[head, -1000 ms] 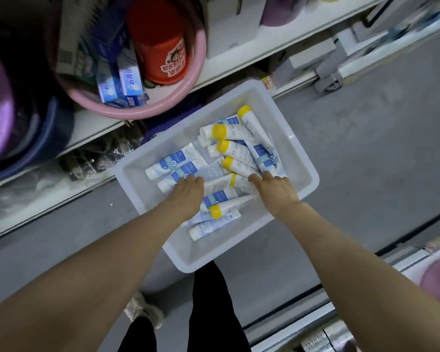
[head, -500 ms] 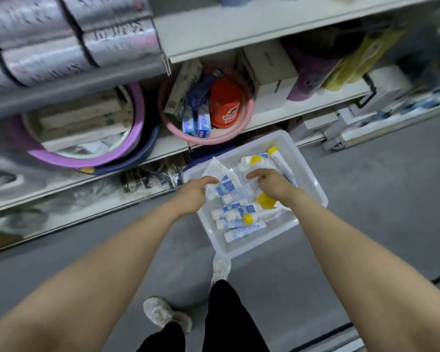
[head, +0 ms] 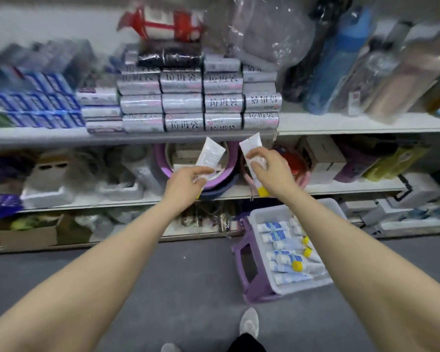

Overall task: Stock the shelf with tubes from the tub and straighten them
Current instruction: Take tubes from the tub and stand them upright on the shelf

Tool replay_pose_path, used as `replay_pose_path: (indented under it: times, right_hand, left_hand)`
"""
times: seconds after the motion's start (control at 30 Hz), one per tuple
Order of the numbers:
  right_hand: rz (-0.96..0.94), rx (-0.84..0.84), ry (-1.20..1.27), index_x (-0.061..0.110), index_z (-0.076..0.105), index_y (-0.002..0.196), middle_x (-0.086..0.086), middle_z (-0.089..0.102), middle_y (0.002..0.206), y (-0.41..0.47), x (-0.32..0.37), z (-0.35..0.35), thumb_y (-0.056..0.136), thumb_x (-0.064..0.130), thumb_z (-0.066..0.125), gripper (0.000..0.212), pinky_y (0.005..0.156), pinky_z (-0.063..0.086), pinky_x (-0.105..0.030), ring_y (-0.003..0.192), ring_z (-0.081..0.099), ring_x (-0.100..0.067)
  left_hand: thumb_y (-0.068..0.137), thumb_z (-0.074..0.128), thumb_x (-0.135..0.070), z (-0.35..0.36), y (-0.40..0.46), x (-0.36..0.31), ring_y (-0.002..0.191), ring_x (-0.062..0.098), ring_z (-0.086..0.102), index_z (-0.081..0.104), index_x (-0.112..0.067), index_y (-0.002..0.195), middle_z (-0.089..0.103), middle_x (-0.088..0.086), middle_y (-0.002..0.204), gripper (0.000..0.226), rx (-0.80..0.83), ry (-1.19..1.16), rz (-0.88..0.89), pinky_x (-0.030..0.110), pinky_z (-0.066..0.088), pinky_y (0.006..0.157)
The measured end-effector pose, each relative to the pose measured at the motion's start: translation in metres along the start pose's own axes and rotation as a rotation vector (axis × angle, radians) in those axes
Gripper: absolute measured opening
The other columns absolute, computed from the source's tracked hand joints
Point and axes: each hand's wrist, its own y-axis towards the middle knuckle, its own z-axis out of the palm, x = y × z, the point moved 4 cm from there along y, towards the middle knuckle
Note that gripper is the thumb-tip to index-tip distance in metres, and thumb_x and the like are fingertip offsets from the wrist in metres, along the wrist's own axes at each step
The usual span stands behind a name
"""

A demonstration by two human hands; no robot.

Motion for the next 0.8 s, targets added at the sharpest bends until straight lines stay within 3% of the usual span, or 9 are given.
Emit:
replay_pose_path:
  times: [0.13,0.27,0.37,0.47,0.63,0.8]
  right_hand:
    - [-0.182,-0.023,0.006,0.037,0.056,0.112,-0.004,0.057,0.107,0.016,0.089,0.01,0.09,0.021,0.041,0.031,0.08,0.034,-0.029,0.102,0.051,-0.022]
    - [-0.362,-0.062,0.011,0.031,0.058,0.115,-0.005,0.05,0.101,0.028,0.175,0.013,0.094,0.017,0.043,0.029,0.074,0.027,-0.025,0.097,0.046,-0.017]
    - [-0.486,-0.105,0.005,0.032,0.06,0.112,-0.003,0.051,0.101,0.038,0.236,0.009,0.093,0.018,0.047,0.027,0.081,0.038,-0.033,0.096,0.051,-0.019]
    - [-0.603,-0.156,0.007,0.03,0.064,0.108,-0.002,0.054,0.098,0.05,0.294,0.001,0.089,0.018,0.052,0.025,0.084,0.044,-0.037,0.094,0.054,-0.022]
    - [-0.753,-0.202,0.054,0.03,0.066,0.108,0.007,0.054,0.096,0.076,0.38,-0.018,0.09,0.02,0.057,0.023,0.075,0.034,-0.024,0.084,0.048,-0.007]
    - [-0.844,-0.26,0.138,0.03,0.066,0.11,-0.001,0.063,0.108,0.118,0.45,-0.036,0.087,0.025,0.056,0.026,0.09,0.046,-0.034,0.099,0.058,-0.016]
  left_hand:
    - [0.085,0.058,-0.015,-0.081,-0.012,0.01,0.11,0.022,0.058,0.068,-0.04,0.11,0.066,0.001,0.118,0.037,-0.175,0.029,0.047,0.033,0.045,0.093]
    - [0.083,0.058,-0.015,-0.158,-0.026,0.012,0.103,0.024,0.059,0.054,-0.043,0.113,0.065,-0.002,0.112,0.041,-0.292,0.046,0.112,0.036,0.046,0.084]
    - [0.085,0.061,-0.014,-0.213,-0.037,0.009,0.085,0.023,0.058,0.05,-0.039,0.114,0.061,-0.003,0.093,0.04,-0.4,0.044,0.145,0.033,0.041,0.072]
    - [0.086,0.063,-0.016,-0.268,-0.044,0.006,0.084,0.019,0.057,0.051,-0.037,0.115,0.059,-0.01,0.1,0.038,-0.512,0.049,0.171,0.035,0.047,0.079]
    - [0.085,0.064,-0.019,-0.346,-0.045,-0.002,0.085,0.02,0.062,0.052,-0.04,0.114,0.064,-0.011,0.107,0.037,-0.682,0.031,0.213,0.042,0.053,0.082]
    - [0.085,0.066,-0.02,-0.41,-0.027,-0.008,0.084,0.021,0.065,0.051,-0.043,0.113,0.064,-0.014,0.105,0.04,-0.835,0.043,0.246,0.046,0.055,0.078]
